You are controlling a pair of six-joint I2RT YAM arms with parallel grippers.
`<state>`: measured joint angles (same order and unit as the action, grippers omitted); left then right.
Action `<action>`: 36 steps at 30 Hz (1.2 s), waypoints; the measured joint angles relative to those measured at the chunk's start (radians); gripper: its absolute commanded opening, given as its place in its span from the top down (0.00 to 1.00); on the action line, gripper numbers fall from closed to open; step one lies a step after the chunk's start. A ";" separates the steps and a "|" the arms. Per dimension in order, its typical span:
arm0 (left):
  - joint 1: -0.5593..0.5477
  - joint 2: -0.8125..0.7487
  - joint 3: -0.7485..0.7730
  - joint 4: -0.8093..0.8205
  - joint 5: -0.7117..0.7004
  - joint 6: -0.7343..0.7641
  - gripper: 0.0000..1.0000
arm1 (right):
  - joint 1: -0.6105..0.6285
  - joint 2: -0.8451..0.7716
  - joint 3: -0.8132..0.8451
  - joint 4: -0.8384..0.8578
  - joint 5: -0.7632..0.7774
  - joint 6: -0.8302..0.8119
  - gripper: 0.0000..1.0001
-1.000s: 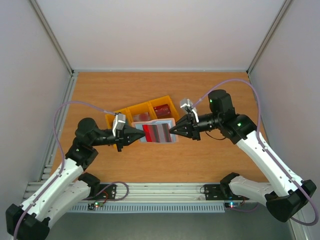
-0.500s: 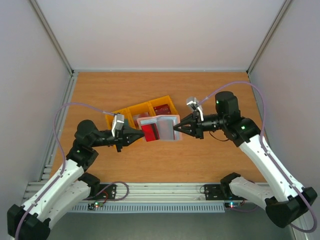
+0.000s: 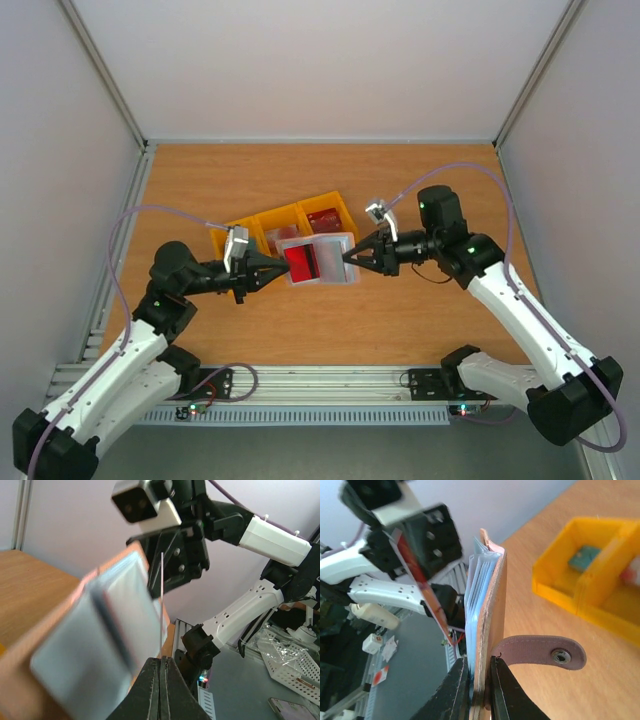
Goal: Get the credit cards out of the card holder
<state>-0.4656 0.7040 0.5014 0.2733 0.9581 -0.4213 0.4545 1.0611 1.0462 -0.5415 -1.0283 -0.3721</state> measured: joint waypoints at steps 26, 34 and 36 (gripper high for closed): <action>0.002 -0.005 -0.023 -0.050 0.003 0.053 1.00 | -0.084 0.569 -0.406 0.148 -0.009 0.325 0.51; 0.002 -0.017 0.029 -0.104 -0.054 0.251 1.00 | -0.113 0.307 -0.308 -0.136 0.299 0.301 0.41; 0.002 -0.033 0.048 -0.138 -0.120 0.401 1.00 | -0.113 0.218 -0.208 -0.241 0.421 0.279 0.41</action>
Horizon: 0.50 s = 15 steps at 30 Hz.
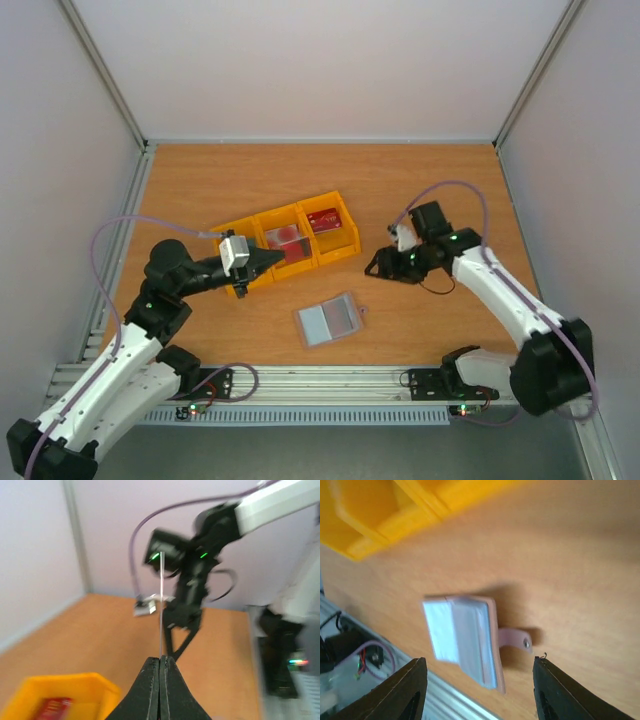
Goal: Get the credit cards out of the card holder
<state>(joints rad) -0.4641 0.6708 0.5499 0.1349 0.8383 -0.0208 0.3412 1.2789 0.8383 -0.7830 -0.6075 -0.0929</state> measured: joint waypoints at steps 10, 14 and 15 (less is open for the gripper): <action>-0.002 0.018 -0.009 0.112 -0.263 1.068 1.00 | 0.084 -0.209 0.310 -0.053 -0.003 -0.067 0.41; -0.002 0.069 -0.016 0.193 -0.255 1.474 1.00 | 0.187 -0.202 0.342 0.053 -0.076 -0.040 0.42; -0.002 0.076 -0.016 0.203 -0.249 1.555 1.00 | 0.217 -0.197 0.361 0.067 -0.063 -0.038 0.42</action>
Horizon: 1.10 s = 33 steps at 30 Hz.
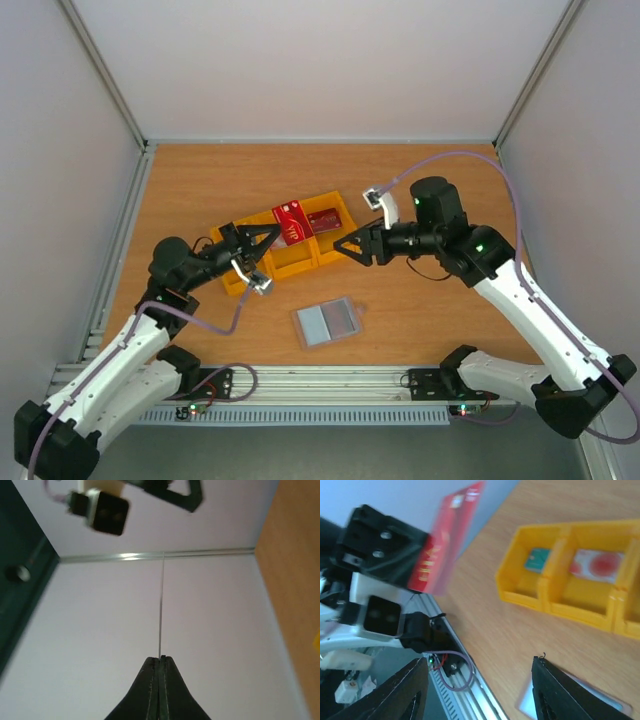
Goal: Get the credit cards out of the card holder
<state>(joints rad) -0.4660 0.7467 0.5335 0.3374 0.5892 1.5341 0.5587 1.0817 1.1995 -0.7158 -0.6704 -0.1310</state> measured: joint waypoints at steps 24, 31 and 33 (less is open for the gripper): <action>-0.059 -0.044 -0.072 0.097 0.038 0.448 1.00 | 0.249 0.051 0.222 -0.015 0.367 -0.180 0.15; -0.104 -0.037 -0.055 0.059 -0.090 0.327 1.00 | 0.241 0.085 0.320 -0.066 0.406 -0.092 0.11; -0.112 -0.024 -0.057 0.074 -0.108 0.324 1.00 | 0.229 0.109 0.325 -0.058 0.383 -0.040 0.10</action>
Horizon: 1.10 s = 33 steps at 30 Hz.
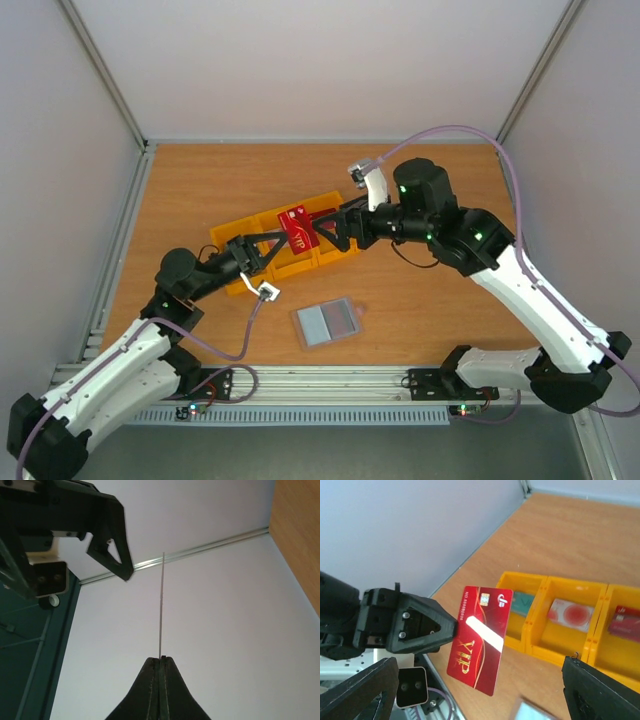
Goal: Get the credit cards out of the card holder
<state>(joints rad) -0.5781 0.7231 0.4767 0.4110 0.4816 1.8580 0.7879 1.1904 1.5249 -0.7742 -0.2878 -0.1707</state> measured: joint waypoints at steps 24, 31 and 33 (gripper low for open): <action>-0.032 -0.009 -0.003 0.005 -0.010 0.000 0.01 | -0.096 0.157 -0.108 0.140 -0.502 0.087 0.99; -0.028 -0.034 0.215 -0.540 0.011 -0.412 0.14 | -0.142 0.137 0.017 -0.196 -0.415 -0.194 0.99; -0.024 -0.045 0.284 -0.694 0.086 -0.594 0.19 | -0.094 0.138 0.060 -0.303 -0.388 -0.319 0.99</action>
<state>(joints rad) -0.6018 0.6781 0.7605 -0.2825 0.5678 1.2644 0.6941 1.3285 1.5848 -1.0767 -0.6758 -0.4896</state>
